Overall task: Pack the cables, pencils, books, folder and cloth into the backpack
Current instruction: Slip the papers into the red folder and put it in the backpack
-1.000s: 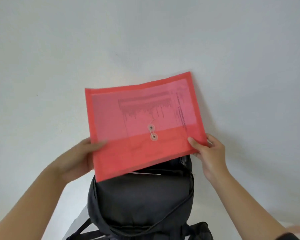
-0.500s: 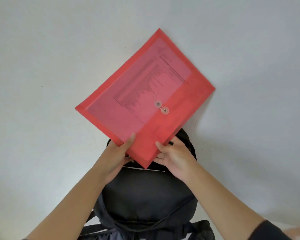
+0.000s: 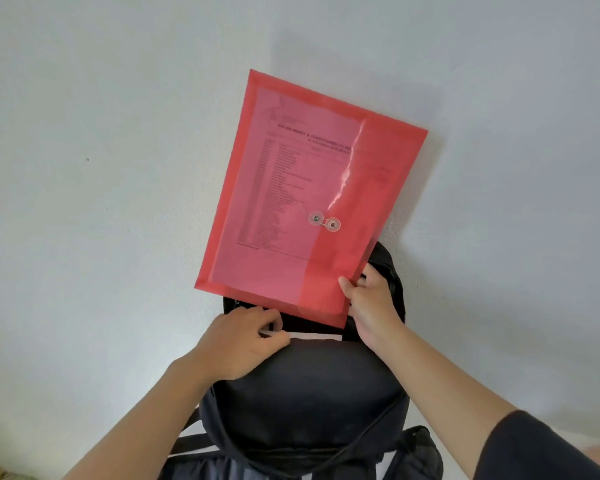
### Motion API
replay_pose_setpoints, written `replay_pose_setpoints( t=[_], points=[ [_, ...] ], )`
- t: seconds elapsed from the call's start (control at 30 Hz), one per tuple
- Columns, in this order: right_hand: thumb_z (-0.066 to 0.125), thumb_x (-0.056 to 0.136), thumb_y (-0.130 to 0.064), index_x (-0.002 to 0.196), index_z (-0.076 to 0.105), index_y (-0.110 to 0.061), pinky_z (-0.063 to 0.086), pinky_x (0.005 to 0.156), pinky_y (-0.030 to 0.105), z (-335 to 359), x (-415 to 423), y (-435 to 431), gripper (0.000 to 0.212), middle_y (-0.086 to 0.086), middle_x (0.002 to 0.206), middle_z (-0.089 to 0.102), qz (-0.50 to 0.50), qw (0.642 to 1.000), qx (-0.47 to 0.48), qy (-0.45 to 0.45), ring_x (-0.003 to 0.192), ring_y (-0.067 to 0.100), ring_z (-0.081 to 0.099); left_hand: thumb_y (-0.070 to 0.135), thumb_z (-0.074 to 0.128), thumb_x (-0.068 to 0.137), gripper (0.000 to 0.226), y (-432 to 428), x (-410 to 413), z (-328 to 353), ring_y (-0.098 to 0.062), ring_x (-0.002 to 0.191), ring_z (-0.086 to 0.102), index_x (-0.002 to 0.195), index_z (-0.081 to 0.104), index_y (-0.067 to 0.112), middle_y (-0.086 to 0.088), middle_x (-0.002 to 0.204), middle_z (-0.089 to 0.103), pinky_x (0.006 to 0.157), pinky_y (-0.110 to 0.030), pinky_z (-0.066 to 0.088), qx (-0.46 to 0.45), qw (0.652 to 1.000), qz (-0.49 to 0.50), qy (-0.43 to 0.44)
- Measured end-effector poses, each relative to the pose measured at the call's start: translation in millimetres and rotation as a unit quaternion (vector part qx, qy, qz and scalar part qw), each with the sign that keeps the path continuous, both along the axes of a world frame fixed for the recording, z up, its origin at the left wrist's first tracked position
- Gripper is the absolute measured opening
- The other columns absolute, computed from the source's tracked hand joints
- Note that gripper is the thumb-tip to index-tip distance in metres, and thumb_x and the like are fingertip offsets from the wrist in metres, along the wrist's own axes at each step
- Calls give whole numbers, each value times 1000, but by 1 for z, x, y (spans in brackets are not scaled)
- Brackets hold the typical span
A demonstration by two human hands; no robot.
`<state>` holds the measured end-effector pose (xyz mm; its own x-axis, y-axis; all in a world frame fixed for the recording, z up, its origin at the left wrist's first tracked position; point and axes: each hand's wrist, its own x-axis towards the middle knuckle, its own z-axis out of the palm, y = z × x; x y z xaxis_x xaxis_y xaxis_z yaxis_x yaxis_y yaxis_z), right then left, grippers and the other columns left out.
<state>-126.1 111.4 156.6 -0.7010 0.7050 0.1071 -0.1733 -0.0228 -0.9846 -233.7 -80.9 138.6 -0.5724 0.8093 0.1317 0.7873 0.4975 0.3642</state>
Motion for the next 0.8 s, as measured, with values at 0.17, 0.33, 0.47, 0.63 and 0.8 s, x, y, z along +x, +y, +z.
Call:
replay_pose_setpoints(
  t=[0.17,0.33,0.47,0.63,0.8],
  points=[
    [59,101,-4,110,69,-34,56,101,46,-4,9,5,33,0,109,77,17,996,82,-13,106,15,72,71,44,65,45,-5,4,-4,-3,80,57,87,66,38,20,82,64,72,-21,42,55,997,20,-52],
    [64,97,-2,105,70,-34,58,97,41,-4,27,17,34,-3,105,76,25,983,178,-25,104,16,72,75,27,84,61,-7,9,-9,-5,115,52,124,63,47,21,120,60,91,-24,35,-17,1000,7,6],
    [63,98,-4,107,70,-31,53,84,20,-6,41,28,30,-13,104,74,-37,960,270,-60,96,3,70,61,42,100,30,-7,4,-8,-4,107,56,116,64,48,26,114,64,89,-24,40,-19,1000,-3,-16],
    [64,97,-5,103,71,-11,40,67,2,-1,50,44,11,-2,97,71,-134,931,325,-102,89,14,66,69,49,81,35,-6,-3,-3,-9,78,60,94,55,37,16,78,64,80,-28,48,31,998,13,-52],
    [59,98,-1,107,67,-15,40,70,8,14,55,49,18,-6,96,68,-126,925,336,-124,85,3,60,66,63,70,49,-3,-9,4,-18,72,61,101,41,35,4,77,67,76,-35,53,36,993,24,-109]
  ],
)
